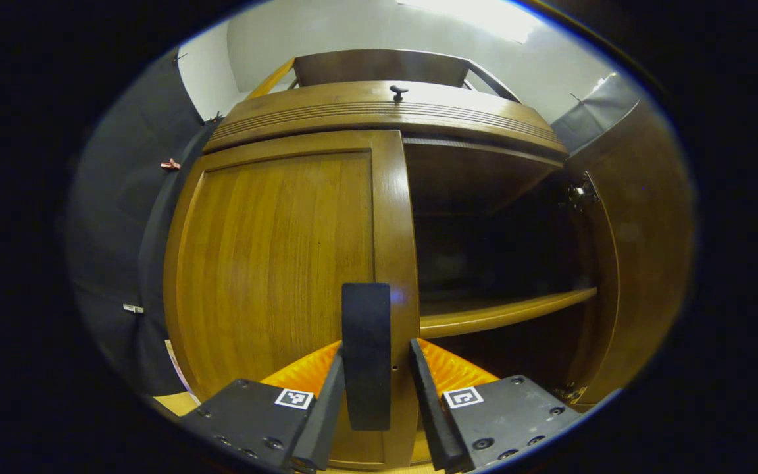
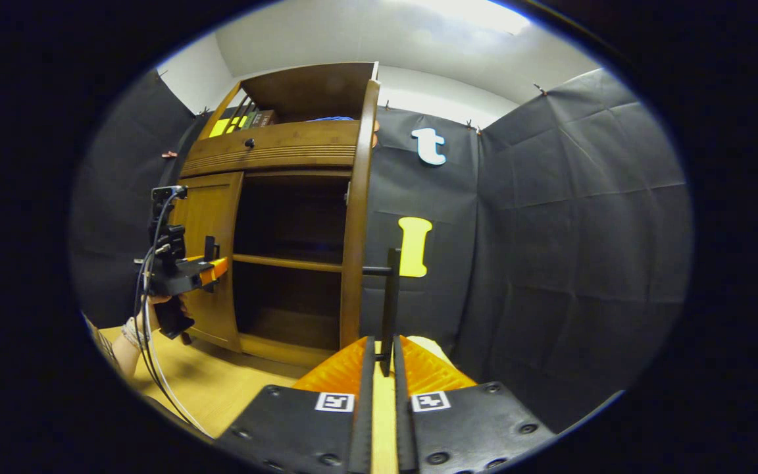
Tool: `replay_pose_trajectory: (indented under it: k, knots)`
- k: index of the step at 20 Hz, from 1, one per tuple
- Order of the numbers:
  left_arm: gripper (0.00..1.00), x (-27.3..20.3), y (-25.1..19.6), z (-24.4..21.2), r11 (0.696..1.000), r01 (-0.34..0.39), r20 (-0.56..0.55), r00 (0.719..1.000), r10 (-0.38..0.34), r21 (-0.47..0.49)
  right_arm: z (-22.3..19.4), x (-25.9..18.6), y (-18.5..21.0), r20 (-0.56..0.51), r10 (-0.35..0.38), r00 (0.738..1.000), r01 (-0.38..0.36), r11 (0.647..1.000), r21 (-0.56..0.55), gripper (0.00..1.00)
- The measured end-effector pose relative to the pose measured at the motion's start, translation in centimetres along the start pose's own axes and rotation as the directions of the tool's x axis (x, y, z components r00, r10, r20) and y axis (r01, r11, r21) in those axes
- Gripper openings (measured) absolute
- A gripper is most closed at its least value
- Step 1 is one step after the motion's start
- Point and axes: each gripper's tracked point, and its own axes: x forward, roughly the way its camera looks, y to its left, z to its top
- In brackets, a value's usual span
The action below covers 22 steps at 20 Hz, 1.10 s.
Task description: Open the right door of the double-door shoe cabinet with the right hand, and open the left door with the left hand.
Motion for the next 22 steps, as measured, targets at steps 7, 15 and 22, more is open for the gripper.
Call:
replay_pose_trajectory:
  k: [7,15,22]
  knots:
    - [0.33,-0.4,0.7,-0.1,1.000,-0.020,-0.016,1.000,0.020,-0.011,0.0,-2.1,-0.4,0.015,-0.015,1.000,0.014,0.997,0.082,0.99]
    - [0.28,-3.6,1.2,0.1,0.997,0.047,-0.081,0.995,-0.051,-0.055,-1.1,-3.4,2.5,0.001,0.018,1.000,-0.018,0.998,-0.060,0.98]
    - [0.29,-8.5,2.7,1.5,0.987,0.112,-0.117,0.985,-0.126,-0.118,0.1,-4.7,5.0,0.035,0.053,0.998,-0.052,0.998,-0.018,0.99]
